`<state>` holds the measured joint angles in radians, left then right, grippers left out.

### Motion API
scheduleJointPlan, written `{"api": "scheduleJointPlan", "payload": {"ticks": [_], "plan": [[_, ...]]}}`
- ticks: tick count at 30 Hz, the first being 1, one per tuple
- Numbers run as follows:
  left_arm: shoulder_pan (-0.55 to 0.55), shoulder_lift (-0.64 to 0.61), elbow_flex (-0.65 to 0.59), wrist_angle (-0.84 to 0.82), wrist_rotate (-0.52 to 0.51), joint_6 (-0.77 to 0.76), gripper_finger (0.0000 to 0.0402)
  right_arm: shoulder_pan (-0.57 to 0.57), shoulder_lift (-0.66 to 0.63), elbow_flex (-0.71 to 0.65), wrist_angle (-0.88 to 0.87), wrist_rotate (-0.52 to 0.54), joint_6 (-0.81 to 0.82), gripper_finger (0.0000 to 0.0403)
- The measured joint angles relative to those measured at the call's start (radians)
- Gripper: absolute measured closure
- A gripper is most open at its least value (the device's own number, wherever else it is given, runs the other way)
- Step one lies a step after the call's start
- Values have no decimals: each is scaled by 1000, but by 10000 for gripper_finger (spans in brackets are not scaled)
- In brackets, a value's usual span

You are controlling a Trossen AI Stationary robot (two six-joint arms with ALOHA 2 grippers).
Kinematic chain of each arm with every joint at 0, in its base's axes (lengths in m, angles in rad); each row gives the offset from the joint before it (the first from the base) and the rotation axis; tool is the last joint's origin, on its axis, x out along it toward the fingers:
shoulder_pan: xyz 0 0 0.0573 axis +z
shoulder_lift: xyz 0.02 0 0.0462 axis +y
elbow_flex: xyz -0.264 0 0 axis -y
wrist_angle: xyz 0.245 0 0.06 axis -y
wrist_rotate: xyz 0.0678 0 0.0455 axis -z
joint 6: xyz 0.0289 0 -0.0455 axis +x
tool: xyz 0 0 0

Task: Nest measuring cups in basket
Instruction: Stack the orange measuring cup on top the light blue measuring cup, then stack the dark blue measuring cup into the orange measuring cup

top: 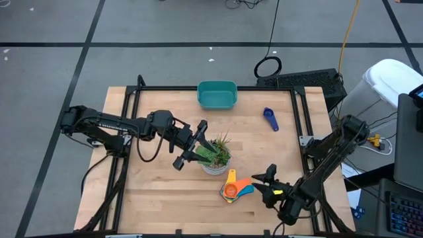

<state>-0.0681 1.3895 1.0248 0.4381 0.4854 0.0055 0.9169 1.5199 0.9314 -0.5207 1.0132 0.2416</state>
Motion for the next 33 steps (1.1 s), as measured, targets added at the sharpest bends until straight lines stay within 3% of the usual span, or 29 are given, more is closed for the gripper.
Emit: {"api": "scheduleJointPlan", "payload": {"ticks": [6, 9, 13, 16, 18, 23, 28, 33], "plan": [[0, 0, 0, -1, 0, 0, 236, -10, -66, 0, -183, -25, 110, 240], [0, 0, 0, -8, 0, 0, 236, -59, -73, 0, -437, -40, 414, 241], [-3, 0, 0, -49, -6, 16, 236, -157, -74, -1, -766, -141, 878, 241], [-15, 0, 0, -74, -43, 63, 236, -215, -76, -1, -888, -178, 1074, 241], [-26, 0, 0, -85, -74, 93, 236, -249, -88, -1, -903, -180, 1117, 241], [-65, -19, -1, -166, -188, 165, 236, -377, -166, -1, -789, -234, 958, 242], [-116, -47, -1, -272, -359, 244, 236, -567, -274, -1, -570, -340, 612, 243], [-155, -83, 1, -383, -463, 265, 236, -777, -341, 0, -401, -469, 306, 243]]}}
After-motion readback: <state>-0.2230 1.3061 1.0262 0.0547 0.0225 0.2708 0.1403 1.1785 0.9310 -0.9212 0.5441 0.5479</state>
